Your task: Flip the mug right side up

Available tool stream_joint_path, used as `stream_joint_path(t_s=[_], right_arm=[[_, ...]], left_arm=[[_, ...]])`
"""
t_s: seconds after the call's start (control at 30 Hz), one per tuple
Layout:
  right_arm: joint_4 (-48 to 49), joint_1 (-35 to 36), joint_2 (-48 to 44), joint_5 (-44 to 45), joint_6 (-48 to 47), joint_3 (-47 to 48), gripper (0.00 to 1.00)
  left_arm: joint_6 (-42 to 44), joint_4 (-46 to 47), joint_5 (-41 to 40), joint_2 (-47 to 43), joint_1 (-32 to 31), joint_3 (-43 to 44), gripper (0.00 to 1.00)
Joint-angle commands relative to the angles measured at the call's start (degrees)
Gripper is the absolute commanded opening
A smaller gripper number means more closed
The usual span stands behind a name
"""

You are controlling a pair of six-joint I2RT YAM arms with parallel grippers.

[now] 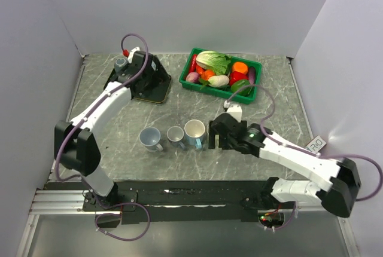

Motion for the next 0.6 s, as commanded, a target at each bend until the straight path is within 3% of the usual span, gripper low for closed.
stream_joint_path(t_s=[0.0,0.2,0.43,0.57], right_arm=[[-0.8,-2.4,-6.0,2.2,-3.8,5.7,1.00],[-0.6,-9.5,-9.1,-0.2,-7.1,8.8,1.00],[-1.7,-15.1,-12.8,-1.6,-8.8,8.3,1.00],[-2.7,-16.9,-13.7,-1.4,-10.1,8.5,1.00]], left_arm=[[-9.7,-4.8,-12.6,4.1,1.4,5.9,0.96],[-23.7,-6.7,-20.5,12.3,2.8,14.9,0.96],[-28.0,-10.3,-25.4,24.5,3.2,29.4,0.96],[-31.7,-12.2,-23.8,29.2,4.2,33.6,0.96]])
